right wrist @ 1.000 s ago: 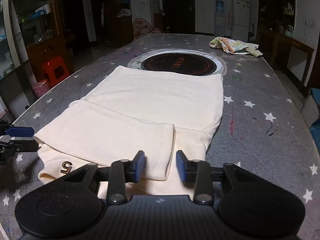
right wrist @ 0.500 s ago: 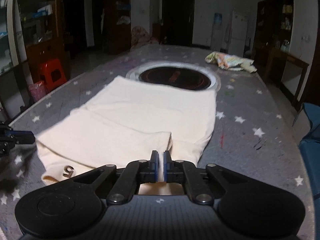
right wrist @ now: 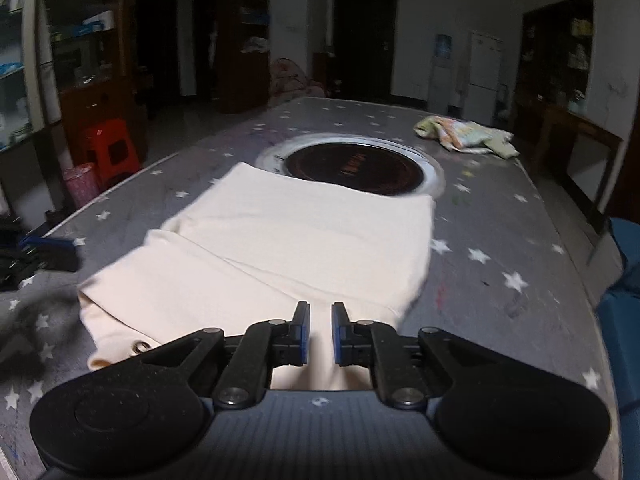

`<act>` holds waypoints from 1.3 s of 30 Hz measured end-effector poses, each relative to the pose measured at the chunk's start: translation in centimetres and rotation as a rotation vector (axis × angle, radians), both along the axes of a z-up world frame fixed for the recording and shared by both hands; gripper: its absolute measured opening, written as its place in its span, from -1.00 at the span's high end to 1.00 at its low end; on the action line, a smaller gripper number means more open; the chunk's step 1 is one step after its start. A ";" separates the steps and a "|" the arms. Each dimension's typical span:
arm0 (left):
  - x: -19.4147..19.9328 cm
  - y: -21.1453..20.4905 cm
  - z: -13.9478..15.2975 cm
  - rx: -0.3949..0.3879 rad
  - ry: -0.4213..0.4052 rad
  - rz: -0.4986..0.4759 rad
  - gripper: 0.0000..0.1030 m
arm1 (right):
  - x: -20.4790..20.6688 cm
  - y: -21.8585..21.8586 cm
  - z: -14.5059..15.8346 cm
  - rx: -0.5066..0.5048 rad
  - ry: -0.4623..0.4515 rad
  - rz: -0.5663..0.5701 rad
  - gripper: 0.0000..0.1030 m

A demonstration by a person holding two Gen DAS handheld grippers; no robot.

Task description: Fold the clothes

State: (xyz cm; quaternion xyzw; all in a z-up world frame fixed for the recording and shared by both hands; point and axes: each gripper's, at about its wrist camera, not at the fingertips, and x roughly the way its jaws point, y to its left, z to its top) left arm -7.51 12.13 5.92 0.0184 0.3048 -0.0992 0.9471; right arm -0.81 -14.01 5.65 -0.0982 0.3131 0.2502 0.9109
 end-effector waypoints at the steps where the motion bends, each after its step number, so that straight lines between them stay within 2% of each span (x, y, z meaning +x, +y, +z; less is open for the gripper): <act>1: 0.8 -0.2 0.1 -0.017 0.002 -0.006 0.73 | 0.1 0.4 0.0 -0.002 -0.002 0.015 0.78; 6: 4.8 -1.4 -0.5 -0.070 0.038 -0.024 0.74 | 1.4 1.5 -1.2 -0.007 0.031 0.024 0.73; 8: 6.3 -1.6 -1.0 -0.070 0.052 -0.017 0.73 | 1.8 1.7 -1.5 -0.002 0.041 0.024 0.71; 11: 8.0 -1.0 -2.4 -0.051 0.088 0.053 0.74 | 2.2 1.7 -2.0 0.002 0.057 0.032 0.68; 13: 8.3 0.2 -3.2 -0.083 0.103 0.079 0.73 | 2.4 1.4 -2.5 0.009 0.071 0.031 0.68; 15: 8.1 1.0 -3.1 -0.113 0.101 0.092 0.73 | 2.7 1.2 -2.9 0.016 0.084 0.031 0.68; 18: 7.1 0.9 -2.2 -0.081 0.073 0.098 0.72 | 2.4 1.0 -2.5 0.021 0.080 0.039 0.65; 22: 5.0 -0.6 -1.5 -0.040 0.039 0.021 0.66 | 1.1 0.9 -1.8 0.017 0.069 0.085 0.55; 26: 3.2 -3.0 -2.6 0.070 0.021 -0.057 0.52 | -0.2 1.2 -2.2 -0.019 0.075 0.125 0.52; 27: 2.9 -3.4 -3.1 0.101 0.020 -0.063 0.44 | -0.4 1.3 -2.5 -0.032 0.079 0.128 0.51; 30: 1.8 -4.3 -3.4 0.167 -0.007 -0.081 0.39 | -1.2 1.3 -2.6 -0.052 0.063 0.118 0.48; 33: 0.8 -4.4 -2.7 0.131 -0.021 -0.115 0.34 | -2.1 1.0 -2.1 -0.040 0.050 0.117 0.47; 37: -0.4 -5.2 -2.7 0.135 -0.011 -0.168 0.30 | -2.6 0.8 -2.4 -0.047 0.060 0.109 0.47; 38: -0.8 -5.4 -2.7 0.128 -0.005 -0.177 0.25 | -2.7 0.8 -2.3 -0.047 0.059 0.107 0.47; 39: -1.2 -5.4 -2.5 0.119 -0.002 -0.183 0.08 | -2.9 0.7 -2.3 -0.047 0.057 0.104 0.47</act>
